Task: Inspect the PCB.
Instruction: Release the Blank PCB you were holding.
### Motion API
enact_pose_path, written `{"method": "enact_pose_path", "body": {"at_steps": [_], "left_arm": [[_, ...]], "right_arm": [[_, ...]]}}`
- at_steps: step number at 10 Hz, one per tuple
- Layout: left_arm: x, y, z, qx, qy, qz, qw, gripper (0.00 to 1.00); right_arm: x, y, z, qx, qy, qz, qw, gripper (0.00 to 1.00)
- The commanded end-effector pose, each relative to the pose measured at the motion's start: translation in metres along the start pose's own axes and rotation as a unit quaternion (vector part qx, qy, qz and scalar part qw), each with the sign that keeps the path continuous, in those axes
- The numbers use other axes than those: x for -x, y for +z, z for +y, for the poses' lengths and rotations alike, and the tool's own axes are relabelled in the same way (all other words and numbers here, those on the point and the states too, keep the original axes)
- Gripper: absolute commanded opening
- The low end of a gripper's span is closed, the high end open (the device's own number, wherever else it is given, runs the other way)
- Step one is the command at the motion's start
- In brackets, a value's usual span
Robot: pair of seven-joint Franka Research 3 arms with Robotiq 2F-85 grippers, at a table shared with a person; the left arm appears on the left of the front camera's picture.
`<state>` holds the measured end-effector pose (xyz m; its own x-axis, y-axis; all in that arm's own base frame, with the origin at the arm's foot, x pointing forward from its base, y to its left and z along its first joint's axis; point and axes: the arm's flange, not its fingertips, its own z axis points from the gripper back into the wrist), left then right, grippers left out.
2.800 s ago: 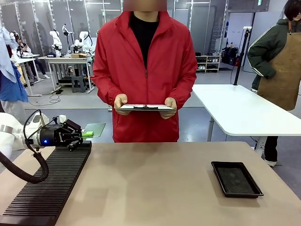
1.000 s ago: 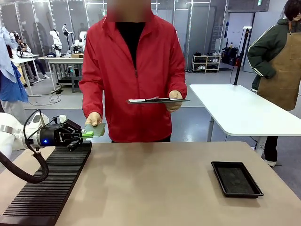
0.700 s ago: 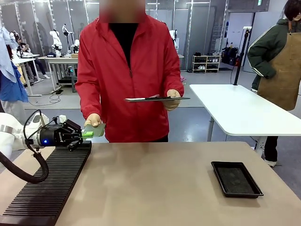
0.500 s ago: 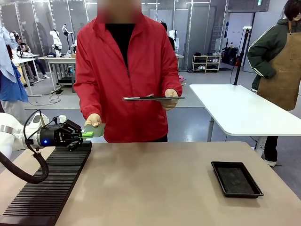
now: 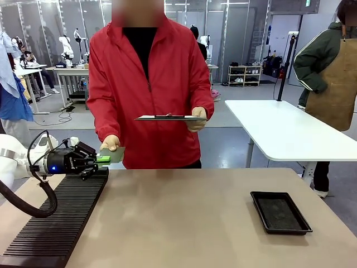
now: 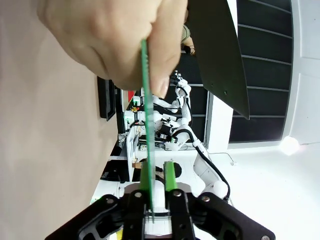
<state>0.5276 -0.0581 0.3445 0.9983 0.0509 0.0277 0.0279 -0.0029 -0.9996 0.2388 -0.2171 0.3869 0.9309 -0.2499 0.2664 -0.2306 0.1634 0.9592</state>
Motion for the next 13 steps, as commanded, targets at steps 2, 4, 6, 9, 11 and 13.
{"method": "enact_pose_path", "body": {"at_steps": [2, 4, 6, 9, 11, 13], "left_arm": [[0.0004, 0.0033, -0.0007, 0.013, -0.003, 0.011, 1.000, 0.63], [0.0001, 0.0033, -0.0009, 0.012, -0.001, 0.008, 1.000, 0.93], [0.0002, 0.0031, -0.0012, 0.013, -0.001, 0.007, 1.000, 1.00], [-0.0007, 0.0032, -0.0017, 0.015, 0.000, 0.006, 1.000, 1.00], [-0.0006, 0.0026, -0.0029, 0.018, 0.000, 0.008, 1.000, 1.00], [0.0004, 0.0020, -0.0009, 0.004, 0.000, 0.001, 1.000, 1.00]], "right_arm": [[0.0003, 0.0009, 0.0009, -0.005, 0.003, -0.002, 1.000, 1.00], [0.0003, 0.0009, 0.0009, -0.005, 0.003, -0.002, 1.000, 1.00], [0.0003, 0.0009, 0.0009, -0.005, 0.003, -0.002, 1.000, 1.00], [0.0003, 0.0009, 0.0009, -0.005, 0.003, -0.002, 1.000, 1.00], [0.0003, 0.0009, 0.0009, -0.005, 0.003, -0.002, 1.000, 1.00], [0.0003, 0.0009, 0.0009, -0.005, 0.003, -0.002, 1.000, 1.00]]}}
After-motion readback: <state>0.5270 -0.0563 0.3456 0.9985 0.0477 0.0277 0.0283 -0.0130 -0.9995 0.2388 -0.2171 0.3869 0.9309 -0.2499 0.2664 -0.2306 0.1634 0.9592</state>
